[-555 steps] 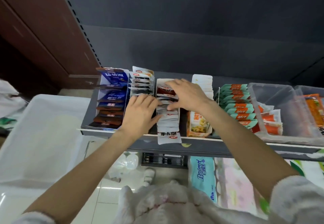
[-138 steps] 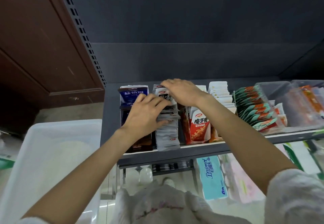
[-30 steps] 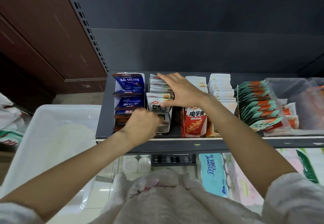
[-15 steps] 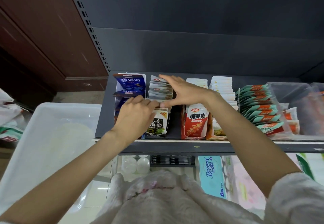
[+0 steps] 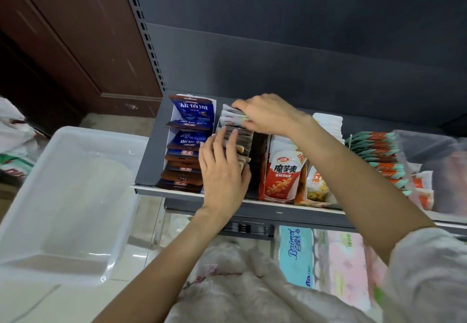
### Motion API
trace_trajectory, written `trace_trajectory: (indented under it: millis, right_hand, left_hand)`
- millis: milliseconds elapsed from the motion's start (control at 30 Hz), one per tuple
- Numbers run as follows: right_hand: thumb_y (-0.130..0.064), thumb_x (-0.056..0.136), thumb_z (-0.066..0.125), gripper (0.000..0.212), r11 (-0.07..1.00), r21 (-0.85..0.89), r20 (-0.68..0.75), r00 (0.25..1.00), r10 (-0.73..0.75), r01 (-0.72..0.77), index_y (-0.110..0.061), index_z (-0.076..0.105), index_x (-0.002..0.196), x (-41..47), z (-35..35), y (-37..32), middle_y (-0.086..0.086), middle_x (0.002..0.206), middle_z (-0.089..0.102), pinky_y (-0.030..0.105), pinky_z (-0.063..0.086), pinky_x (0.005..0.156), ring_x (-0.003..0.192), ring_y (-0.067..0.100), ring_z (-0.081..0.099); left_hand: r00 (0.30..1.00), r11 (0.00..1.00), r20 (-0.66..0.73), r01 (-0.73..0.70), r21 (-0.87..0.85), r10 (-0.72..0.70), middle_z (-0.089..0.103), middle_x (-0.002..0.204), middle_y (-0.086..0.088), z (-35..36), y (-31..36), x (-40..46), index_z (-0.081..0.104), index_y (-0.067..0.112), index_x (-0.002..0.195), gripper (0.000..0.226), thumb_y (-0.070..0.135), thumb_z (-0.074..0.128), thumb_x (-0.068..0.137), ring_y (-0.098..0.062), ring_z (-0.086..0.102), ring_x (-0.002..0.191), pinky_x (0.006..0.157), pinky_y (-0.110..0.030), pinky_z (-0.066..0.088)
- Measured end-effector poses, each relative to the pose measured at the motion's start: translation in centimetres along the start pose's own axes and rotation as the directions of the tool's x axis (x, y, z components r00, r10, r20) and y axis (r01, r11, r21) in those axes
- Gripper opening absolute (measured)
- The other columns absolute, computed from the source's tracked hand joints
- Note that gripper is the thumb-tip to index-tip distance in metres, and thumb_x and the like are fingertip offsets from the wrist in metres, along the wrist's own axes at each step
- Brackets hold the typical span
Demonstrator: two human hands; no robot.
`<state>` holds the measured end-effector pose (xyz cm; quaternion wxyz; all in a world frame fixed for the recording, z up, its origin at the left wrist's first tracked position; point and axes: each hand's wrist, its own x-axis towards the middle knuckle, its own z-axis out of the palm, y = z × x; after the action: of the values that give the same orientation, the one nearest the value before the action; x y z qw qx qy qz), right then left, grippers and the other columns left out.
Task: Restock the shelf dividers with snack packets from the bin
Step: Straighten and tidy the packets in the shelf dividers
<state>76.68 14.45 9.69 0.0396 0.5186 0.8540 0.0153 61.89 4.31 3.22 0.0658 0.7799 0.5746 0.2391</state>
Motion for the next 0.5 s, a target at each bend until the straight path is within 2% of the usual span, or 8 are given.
trace_trajectory:
  millis: [67, 133, 233, 300, 367, 400, 500]
  right_hand:
    - [-0.037, 0.095, 0.052, 0.043, 0.999, 0.04, 0.079, 0.997, 0.007, -0.01, -0.011, 0.045, 0.128, 0.0, 0.1, 0.0, 0.012, 0.108, 0.065, 0.034, 0.039, 0.068, 0.097, 0.032, 0.062]
    - [-0.042, 0.097, 0.046, 0.041, 0.985, 0.151, 0.126, 0.99, 0.068, -0.087, -0.01, 0.048, 0.123, -0.1, 0.6, -0.3, 0.01, 0.095, 0.064, 0.032, 0.036, 0.07, 0.093, 0.032, 0.061]
    - [-0.04, 0.1, 0.039, 0.034, 0.964, 0.234, 0.123, 0.987, 0.102, -0.129, -0.011, 0.053, 0.113, 0.2, 1.0, -0.1, -0.005, 0.069, 0.052, 0.04, 0.034, 0.095, 0.079, 0.023, 0.058]
    - [-0.039, 0.1, 0.039, 0.028, 0.942, 0.286, 0.18, 0.976, 0.125, -0.174, -0.016, 0.051, 0.091, 0.5, 0.9, 0.4, -0.008, 0.063, 0.047, 0.042, 0.029, 0.103, 0.067, 0.013, 0.05]
    - [-0.04, 0.1, 0.041, 0.032, 0.905, 0.356, 0.243, 0.959, 0.149, -0.231, -0.02, 0.045, 0.076, 0.9, 0.6, 0.9, -0.005, 0.066, 0.051, 0.045, 0.025, 0.107, 0.069, 0.013, 0.05]
    - [-0.04, 0.1, 0.041, 0.031, 0.887, 0.384, 0.273, 0.949, 0.156, -0.256, -0.019, 0.048, 0.077, 1.0, 0.5, 1.1, -0.004, 0.072, 0.055, 0.047, 0.021, 0.11, 0.078, 0.016, 0.055]
    - [-0.041, 0.1, 0.037, 0.034, 0.878, 0.379, 0.369, 0.918, 0.146, -0.292, -0.016, 0.059, 0.107, 1.0, -0.2, 1.0, 0.0, 0.104, 0.065, 0.052, 0.006, 0.115, 0.112, 0.023, 0.054]
  left_hand:
    - [1.0, 1.0, -0.004, 0.015, -0.02, -0.015, 0.038, 0.145, -0.016, 0.4, 0.1, 0.2, 0.044, 0.011, 0.137, 0.066, 0.036, 0.067, 0.08, -0.034, 0.03, 0.135, 0.11, -0.048, 0.029]
    - [0.999, 0.999, -0.008, 0.031, -0.027, -0.032, 0.037, 0.147, -0.014, 0.7, 0.1, 0.5, 0.046, 0.013, 0.136, 0.066, 0.045, 0.064, 0.081, -0.032, 0.028, 0.137, 0.109, -0.045, 0.03]
    - [0.999, 0.997, -0.022, 0.036, -0.068, -0.037, 0.04, 0.146, -0.01, 1.0, -0.1, 1.1, 0.049, 0.014, 0.133, 0.064, 0.043, 0.068, 0.08, -0.028, 0.031, 0.135, 0.102, -0.045, 0.039]
    - [0.998, 0.995, -0.049, 0.026, -0.092, -0.031, 0.042, 0.145, -0.009, 1.3, -0.2, 1.2, 0.049, 0.015, 0.132, 0.062, 0.041, 0.07, 0.079, -0.027, 0.033, 0.133, 0.099, -0.044, 0.041]
    - [0.994, 0.992, -0.105, 0.013, -0.127, -0.027, 0.042, 0.145, -0.01, 1.4, -0.5, 1.2, 0.049, 0.017, 0.131, 0.06, 0.039, 0.07, 0.079, -0.027, 0.034, 0.132, 0.1, -0.042, 0.04]
    - [0.989, 0.988, -0.142, 0.006, -0.154, -0.028, 0.041, 0.145, -0.011, 1.4, -0.6, 1.2, 0.049, 0.018, 0.13, 0.058, 0.038, 0.069, 0.08, -0.027, 0.034, 0.132, 0.101, -0.039, 0.038]
    - [0.979, 0.977, -0.199, -0.009, -0.211, -0.034, 0.041, 0.145, -0.01, 1.4, -0.9, 1.5, 0.05, 0.02, 0.128, 0.053, 0.038, 0.067, 0.081, -0.025, 0.035, 0.132, 0.1, -0.035, 0.036]
